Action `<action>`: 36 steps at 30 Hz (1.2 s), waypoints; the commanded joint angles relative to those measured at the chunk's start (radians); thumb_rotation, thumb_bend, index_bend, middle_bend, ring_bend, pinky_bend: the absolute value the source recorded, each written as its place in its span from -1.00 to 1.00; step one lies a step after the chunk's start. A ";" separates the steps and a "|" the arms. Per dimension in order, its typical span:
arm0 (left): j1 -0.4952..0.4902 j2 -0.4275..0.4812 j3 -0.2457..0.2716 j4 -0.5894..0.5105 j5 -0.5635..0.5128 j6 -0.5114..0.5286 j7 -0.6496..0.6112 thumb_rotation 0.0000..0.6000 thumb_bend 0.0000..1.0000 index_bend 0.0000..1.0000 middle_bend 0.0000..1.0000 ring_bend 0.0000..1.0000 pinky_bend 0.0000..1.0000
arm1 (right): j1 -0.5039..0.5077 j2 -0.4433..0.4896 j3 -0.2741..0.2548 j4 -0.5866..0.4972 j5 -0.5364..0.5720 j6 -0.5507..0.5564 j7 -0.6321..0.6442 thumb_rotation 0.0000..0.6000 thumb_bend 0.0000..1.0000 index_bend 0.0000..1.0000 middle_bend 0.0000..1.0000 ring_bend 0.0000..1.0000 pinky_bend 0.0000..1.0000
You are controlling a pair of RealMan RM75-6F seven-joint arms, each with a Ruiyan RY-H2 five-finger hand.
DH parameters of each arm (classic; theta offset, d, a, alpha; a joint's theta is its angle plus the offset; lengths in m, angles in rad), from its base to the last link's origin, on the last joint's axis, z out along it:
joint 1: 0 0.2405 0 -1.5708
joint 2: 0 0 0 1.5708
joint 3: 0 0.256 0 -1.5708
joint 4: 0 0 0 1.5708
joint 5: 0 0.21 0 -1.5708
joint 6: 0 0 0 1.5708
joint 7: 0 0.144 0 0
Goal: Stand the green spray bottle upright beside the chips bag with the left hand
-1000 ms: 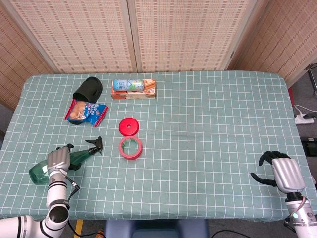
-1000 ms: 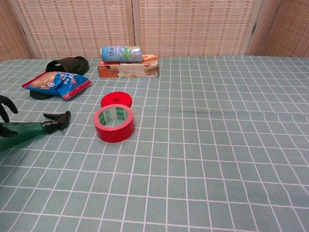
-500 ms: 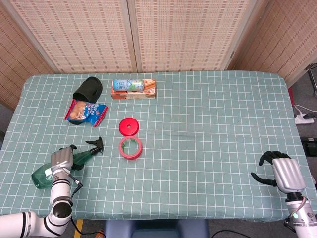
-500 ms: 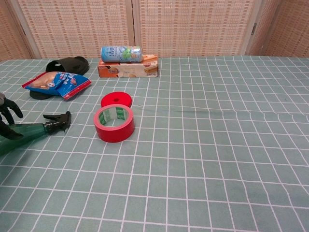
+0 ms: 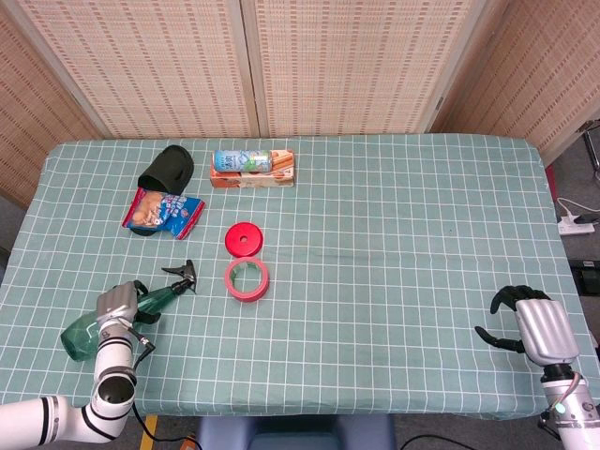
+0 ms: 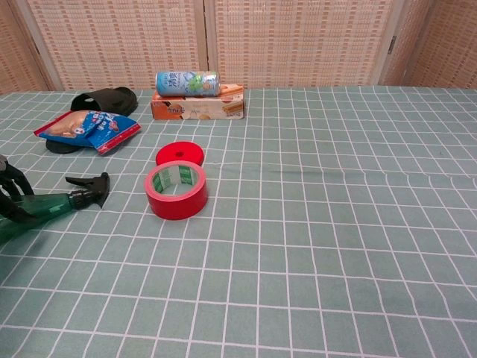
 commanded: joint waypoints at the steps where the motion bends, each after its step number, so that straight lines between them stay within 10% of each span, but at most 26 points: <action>1: -0.005 0.008 -0.008 0.017 -0.040 -0.030 -0.004 1.00 -0.62 -0.32 -0.52 -0.69 -0.57 | 0.000 0.000 0.000 0.000 0.000 0.000 0.001 1.00 -0.77 0.12 -0.19 -0.36 -0.21; 21: 0.004 0.044 0.015 0.000 0.129 0.111 -0.074 1.00 -0.28 0.22 -0.04 -0.36 -0.44 | 0.000 0.004 -0.003 0.007 -0.013 0.000 0.029 1.00 -0.77 0.13 -0.19 -0.36 -0.21; 36: 0.135 0.145 -0.184 0.004 0.511 0.134 -0.634 1.00 -0.21 0.43 0.26 -0.05 -0.19 | -0.004 -0.015 0.004 0.012 -0.011 0.019 -0.001 1.00 -0.77 0.13 -0.19 -0.36 -0.21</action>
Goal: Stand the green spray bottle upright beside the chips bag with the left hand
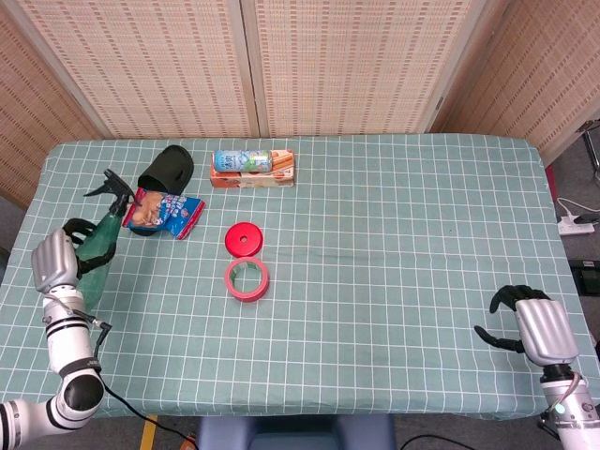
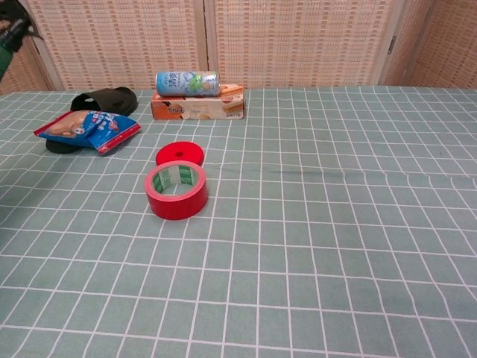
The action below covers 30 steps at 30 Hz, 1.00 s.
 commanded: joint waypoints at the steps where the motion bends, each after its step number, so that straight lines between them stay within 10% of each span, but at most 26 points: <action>1: 0.024 -0.004 -0.084 0.050 0.084 -0.062 -0.171 1.00 -0.22 0.41 0.25 -0.05 -0.19 | -0.002 -0.007 0.002 0.003 -0.001 0.007 -0.008 1.00 -0.77 0.13 -0.19 -0.36 -0.21; 30: -0.095 -0.464 -0.174 0.740 0.338 -0.194 -0.739 1.00 -0.30 0.41 -0.48 -0.58 -0.58 | 0.007 -0.035 0.024 -0.020 0.059 0.001 -0.133 1.00 -0.77 0.14 -0.19 -0.28 -0.16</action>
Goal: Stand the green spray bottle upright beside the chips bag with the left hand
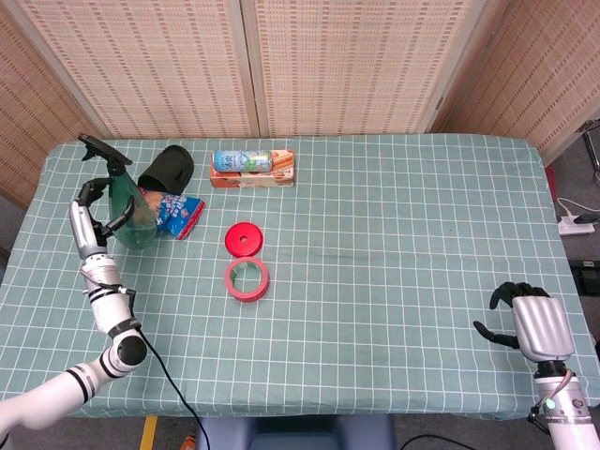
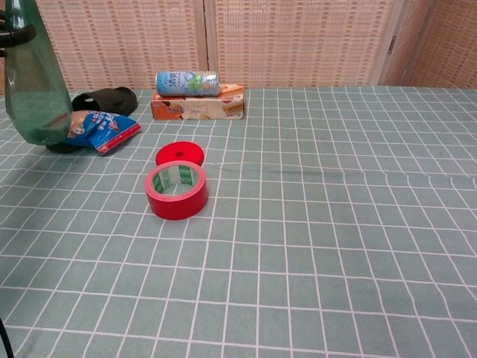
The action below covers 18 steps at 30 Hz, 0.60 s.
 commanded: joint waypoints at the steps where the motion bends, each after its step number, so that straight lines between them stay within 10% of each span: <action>1: -0.017 -0.061 -0.002 0.107 0.017 -0.034 -0.057 1.00 -0.30 0.41 -0.49 -0.59 -0.59 | 0.002 0.003 0.001 -0.007 0.010 -0.007 -0.011 1.00 -0.77 0.14 -0.19 -0.28 -0.15; 18: 0.035 -0.108 -0.016 0.170 0.063 -0.020 -0.147 1.00 -0.31 0.40 -0.52 -0.61 -0.64 | 0.010 0.007 0.001 -0.013 0.016 -0.017 -0.016 1.00 -0.77 0.14 -0.19 -0.27 -0.14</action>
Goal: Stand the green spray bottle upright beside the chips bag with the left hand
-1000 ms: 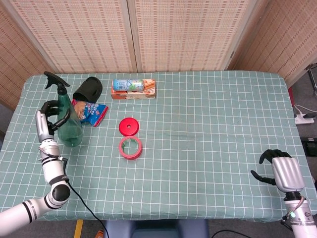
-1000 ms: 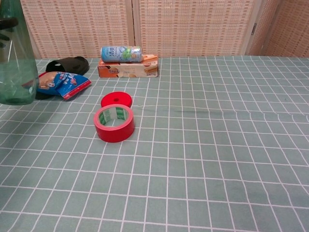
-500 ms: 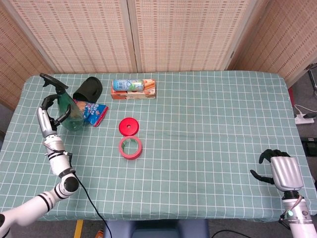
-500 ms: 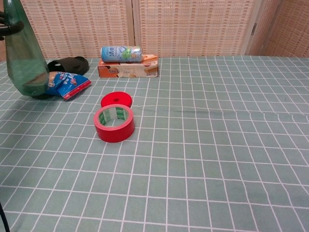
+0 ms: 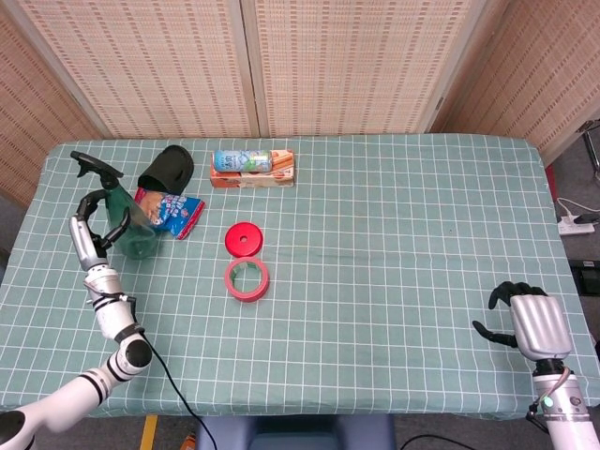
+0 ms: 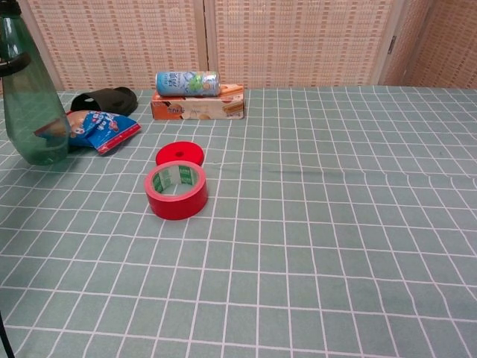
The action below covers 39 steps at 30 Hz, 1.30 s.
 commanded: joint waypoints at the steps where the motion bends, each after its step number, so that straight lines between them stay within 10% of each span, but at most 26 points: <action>1: 0.012 0.004 -0.003 -0.014 0.009 0.010 -0.005 1.00 -0.31 0.40 -0.52 -0.61 -0.64 | 0.001 0.001 -0.001 0.001 -0.001 -0.002 0.002 1.00 -0.77 0.14 -0.19 -0.27 -0.14; 21: 0.123 0.031 -0.004 -0.090 -0.004 -0.016 -0.035 1.00 -0.34 0.27 -0.56 -0.65 -0.65 | 0.007 0.006 -0.009 0.007 -0.026 -0.007 0.028 1.00 -0.77 0.14 -0.19 -0.27 -0.13; 32: 0.184 0.061 0.029 -0.167 0.044 -0.006 -0.067 1.00 -0.45 -0.96 -0.71 -0.71 -0.66 | 0.006 0.007 -0.013 0.015 -0.036 -0.004 0.042 1.00 -0.77 0.16 -0.19 -0.27 -0.13; 39: 0.209 0.078 0.035 -0.207 0.051 -0.011 -0.071 1.00 -0.55 -1.00 -0.93 -0.82 -0.67 | 0.005 0.009 -0.017 0.020 -0.048 -0.001 0.058 1.00 -0.77 0.19 -0.19 -0.27 -0.12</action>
